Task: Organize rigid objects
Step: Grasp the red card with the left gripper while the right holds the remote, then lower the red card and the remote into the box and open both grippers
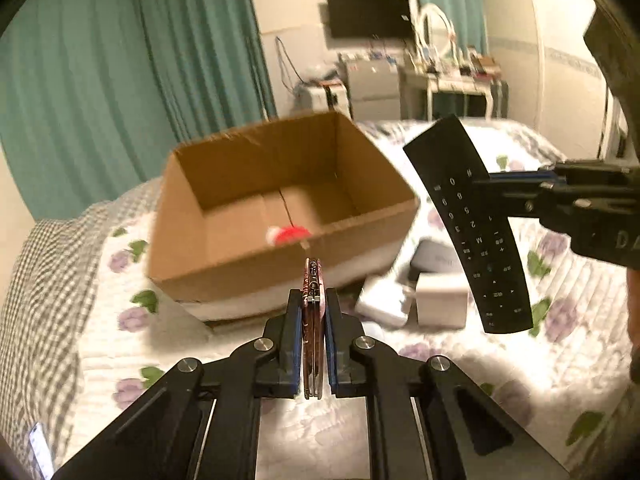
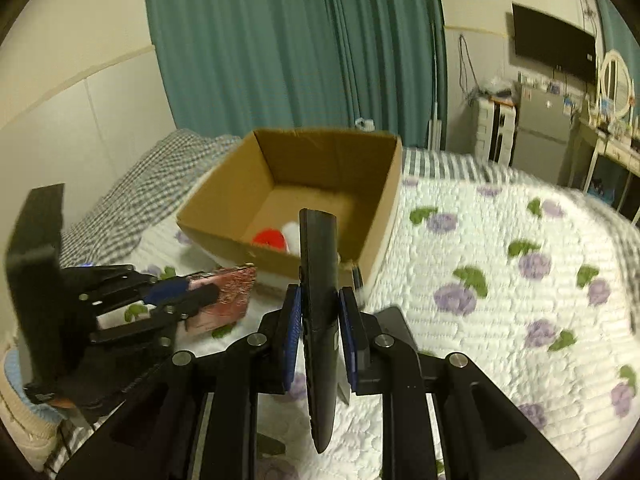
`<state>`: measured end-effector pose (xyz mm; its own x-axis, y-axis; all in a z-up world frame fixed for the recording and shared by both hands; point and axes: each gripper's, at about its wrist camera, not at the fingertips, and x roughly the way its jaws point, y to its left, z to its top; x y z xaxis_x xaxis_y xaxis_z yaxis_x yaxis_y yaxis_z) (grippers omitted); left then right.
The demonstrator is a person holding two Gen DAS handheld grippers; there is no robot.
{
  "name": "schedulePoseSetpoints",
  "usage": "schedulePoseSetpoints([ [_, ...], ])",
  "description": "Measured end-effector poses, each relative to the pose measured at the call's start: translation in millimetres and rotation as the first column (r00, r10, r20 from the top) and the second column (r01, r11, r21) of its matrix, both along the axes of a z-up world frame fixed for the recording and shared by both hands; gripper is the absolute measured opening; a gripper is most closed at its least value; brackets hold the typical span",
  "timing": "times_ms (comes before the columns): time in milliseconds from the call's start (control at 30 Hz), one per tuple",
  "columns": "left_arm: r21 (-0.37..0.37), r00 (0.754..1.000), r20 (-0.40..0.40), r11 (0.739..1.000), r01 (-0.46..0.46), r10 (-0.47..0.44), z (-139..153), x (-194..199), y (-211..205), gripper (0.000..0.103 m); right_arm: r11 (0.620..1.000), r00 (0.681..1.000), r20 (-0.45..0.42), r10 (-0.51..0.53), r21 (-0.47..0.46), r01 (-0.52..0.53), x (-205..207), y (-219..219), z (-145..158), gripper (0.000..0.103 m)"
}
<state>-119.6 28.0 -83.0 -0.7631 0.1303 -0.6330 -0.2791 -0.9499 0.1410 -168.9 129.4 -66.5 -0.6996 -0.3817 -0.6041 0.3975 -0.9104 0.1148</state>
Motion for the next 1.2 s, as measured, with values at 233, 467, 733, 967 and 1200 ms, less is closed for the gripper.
schedulePoseSetpoints([
  [233, 0.133, 0.997, -0.058, 0.99, -0.039, 0.047, 58.0, -7.7, -24.2, 0.01, 1.0, 0.997, -0.083, 0.002, 0.008, -0.002, -10.2, -11.2, 49.1, 0.018],
  [467, 0.173, 0.991, -0.091, 0.982, -0.078, 0.094, 87.8, -59.7, -39.4, 0.01, 1.0, 0.991, -0.133, 0.017, 0.01, -0.015, -53.7, -26.5, 77.1, 0.018],
  [733, 0.135, 0.989, 0.001, 0.98, -0.147, 0.148, 44.4, -133.8, -48.3, 0.01, 0.999, 0.996, -0.089, 0.024, 0.035, -0.021, -112.4, -43.3, 50.6, 0.018],
  [967, 0.12, 0.982, 0.056, 0.975, -0.188, 0.183, 6.3, -149.0, -57.4, 0.052, 0.998, 0.999, -0.027, 0.02, 0.061, -0.018, -136.2, -45.4, 16.9, 0.018],
  [1200, 0.142, 0.985, 0.014, 0.975, -0.171, 0.171, 19.0, -136.7, -62.3, 0.063, 0.993, 1.0, 0.028, 0.0, 0.12, -0.003, -155.7, -52.6, 0.5, 0.018],
])
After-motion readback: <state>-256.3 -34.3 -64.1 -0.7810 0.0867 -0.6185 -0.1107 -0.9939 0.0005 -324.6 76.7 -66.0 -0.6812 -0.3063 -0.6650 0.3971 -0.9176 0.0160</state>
